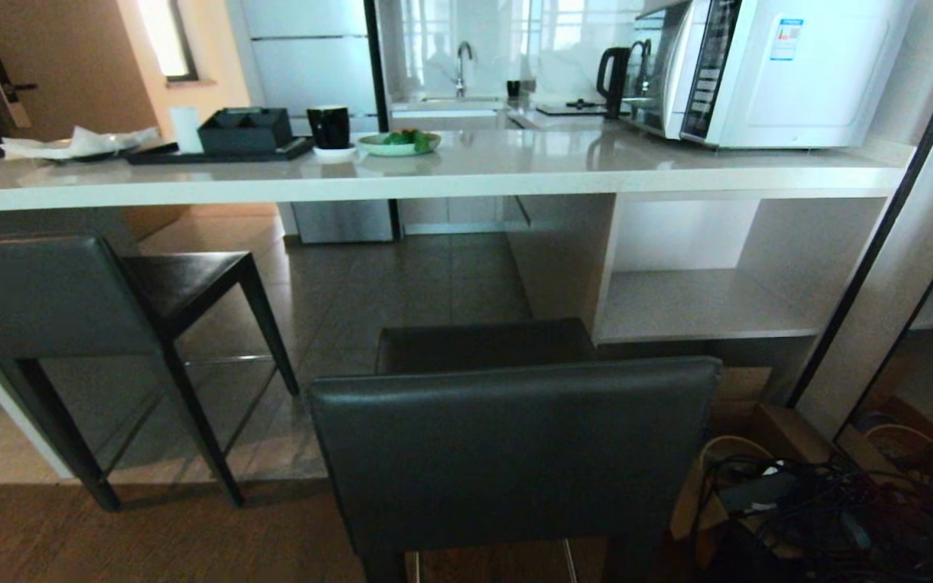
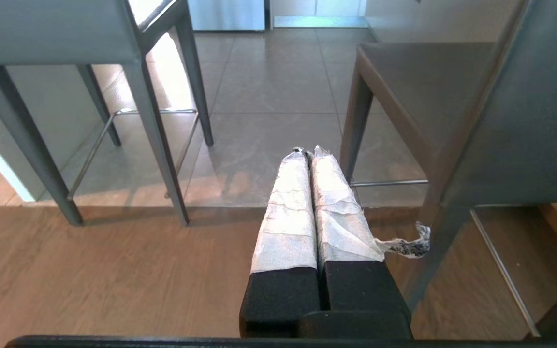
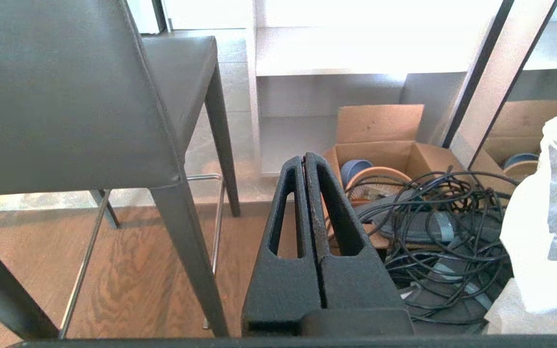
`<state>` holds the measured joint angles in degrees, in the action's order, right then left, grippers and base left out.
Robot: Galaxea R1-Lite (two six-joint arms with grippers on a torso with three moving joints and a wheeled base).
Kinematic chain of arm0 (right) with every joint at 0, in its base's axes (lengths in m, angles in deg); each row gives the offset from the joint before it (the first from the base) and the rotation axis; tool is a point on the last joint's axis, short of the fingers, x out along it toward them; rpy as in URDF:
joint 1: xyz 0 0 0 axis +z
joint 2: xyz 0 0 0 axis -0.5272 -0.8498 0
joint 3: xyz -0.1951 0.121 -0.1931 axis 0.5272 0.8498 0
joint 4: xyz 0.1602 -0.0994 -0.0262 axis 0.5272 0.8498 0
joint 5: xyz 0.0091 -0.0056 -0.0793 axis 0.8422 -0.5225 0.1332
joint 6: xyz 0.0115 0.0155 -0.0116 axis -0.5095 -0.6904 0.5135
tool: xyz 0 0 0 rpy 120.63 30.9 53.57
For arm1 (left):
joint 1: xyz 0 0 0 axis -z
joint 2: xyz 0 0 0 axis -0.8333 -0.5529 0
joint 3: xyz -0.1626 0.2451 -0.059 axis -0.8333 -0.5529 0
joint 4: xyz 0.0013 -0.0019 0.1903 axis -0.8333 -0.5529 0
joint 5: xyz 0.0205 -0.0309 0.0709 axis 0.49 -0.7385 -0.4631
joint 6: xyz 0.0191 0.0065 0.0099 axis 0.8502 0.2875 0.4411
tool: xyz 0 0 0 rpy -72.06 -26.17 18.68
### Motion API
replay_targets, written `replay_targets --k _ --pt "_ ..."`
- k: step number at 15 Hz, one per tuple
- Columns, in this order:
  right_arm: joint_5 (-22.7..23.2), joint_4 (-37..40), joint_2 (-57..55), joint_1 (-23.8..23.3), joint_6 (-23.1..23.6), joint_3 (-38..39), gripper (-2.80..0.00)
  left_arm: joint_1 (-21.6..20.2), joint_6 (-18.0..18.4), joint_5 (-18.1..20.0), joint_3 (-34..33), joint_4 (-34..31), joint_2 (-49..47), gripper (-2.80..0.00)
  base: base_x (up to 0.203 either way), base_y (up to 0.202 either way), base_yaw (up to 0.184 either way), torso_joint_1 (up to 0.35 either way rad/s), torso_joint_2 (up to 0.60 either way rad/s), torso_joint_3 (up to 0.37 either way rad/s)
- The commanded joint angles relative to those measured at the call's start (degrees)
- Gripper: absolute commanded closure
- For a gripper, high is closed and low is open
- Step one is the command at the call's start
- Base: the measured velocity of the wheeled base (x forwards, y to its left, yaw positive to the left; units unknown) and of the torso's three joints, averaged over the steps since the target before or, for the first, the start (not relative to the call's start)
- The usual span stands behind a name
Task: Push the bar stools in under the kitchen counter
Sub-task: Push the gray chair back under the dining table
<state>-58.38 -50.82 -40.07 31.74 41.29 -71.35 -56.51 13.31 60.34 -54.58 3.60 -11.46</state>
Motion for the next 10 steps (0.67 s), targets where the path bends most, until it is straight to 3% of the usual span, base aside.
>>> replay_targets --k 1,5,7,10 --pt "0.0 0.0 0.0 0.0 0.0 0.0 0.0 0.0 0.0 0.0 0.0 0.0 -0.1 0.0 0.0 0.0 0.0 0.0 0.0 0.0" --pt "0.0 -0.2 0.0 0.0 0.5 -0.1 0.0 0.0 0.0 0.0 0.1 -0.1 -0.1 0.0 0.0 0.0 0.0 0.0 0.0 0.0" --pt "0.9 0.1 -1.7 0.0 0.2 -3.9 0.0 -0.1 0.4 0.0 0.9 -0.5 -0.3 0.0 0.0 0.0 0.0 0.0 0.0 0.0" --pt "1.6 -1.9 -14.7 0.2 -3.5 -10.2 0.0 -0.2 -3.6 0.1 9.7 0.0 -9.6 0.0 0.0 0.0 0.0 0.0 0.0 0.0"
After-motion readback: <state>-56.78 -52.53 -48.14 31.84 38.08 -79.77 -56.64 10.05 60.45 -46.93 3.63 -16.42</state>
